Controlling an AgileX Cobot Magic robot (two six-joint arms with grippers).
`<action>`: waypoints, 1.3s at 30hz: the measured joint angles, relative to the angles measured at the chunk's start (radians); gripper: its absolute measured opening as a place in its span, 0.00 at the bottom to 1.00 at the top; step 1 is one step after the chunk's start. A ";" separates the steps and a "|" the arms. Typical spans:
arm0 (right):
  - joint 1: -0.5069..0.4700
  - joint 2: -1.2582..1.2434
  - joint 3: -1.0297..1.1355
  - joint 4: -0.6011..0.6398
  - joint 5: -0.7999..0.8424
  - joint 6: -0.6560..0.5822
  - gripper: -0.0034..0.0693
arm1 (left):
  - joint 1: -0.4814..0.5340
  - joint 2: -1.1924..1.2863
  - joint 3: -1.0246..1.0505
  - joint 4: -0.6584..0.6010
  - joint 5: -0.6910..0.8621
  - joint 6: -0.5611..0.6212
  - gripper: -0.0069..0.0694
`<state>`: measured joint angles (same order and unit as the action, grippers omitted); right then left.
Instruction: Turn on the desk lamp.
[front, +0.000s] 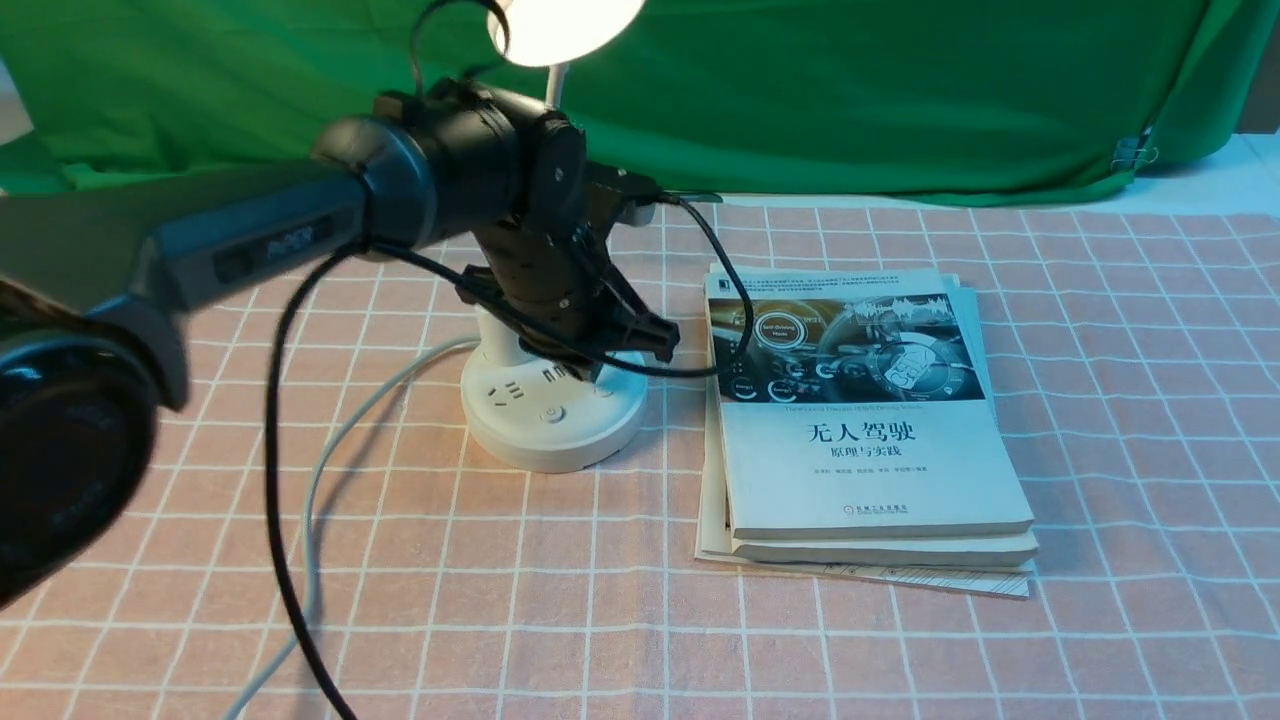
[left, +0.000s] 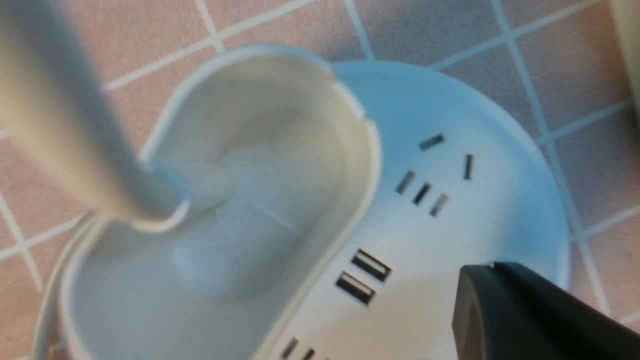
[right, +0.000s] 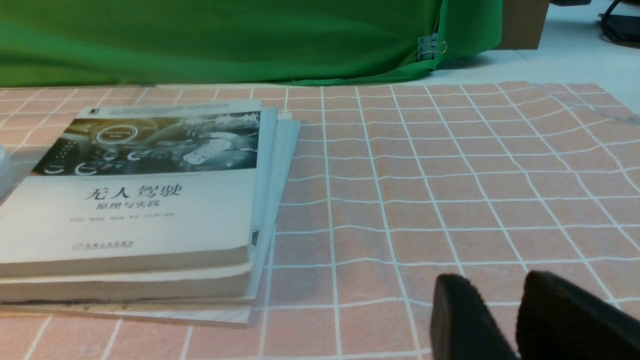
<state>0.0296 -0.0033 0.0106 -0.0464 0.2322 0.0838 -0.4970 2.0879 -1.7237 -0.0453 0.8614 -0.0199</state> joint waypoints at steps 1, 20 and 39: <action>0.000 0.000 0.000 0.000 0.000 0.000 0.38 | 0.000 -0.010 0.000 -0.006 0.006 0.003 0.12; 0.000 0.000 0.000 0.000 0.000 0.000 0.38 | 0.003 -0.456 0.501 -0.134 -0.132 0.042 0.12; 0.000 0.000 0.000 0.000 0.000 0.000 0.38 | 0.003 -1.269 0.923 -0.161 -0.285 0.020 0.12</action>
<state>0.0296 -0.0033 0.0106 -0.0464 0.2322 0.0838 -0.4942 0.8186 -0.8005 -0.2068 0.5768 0.0000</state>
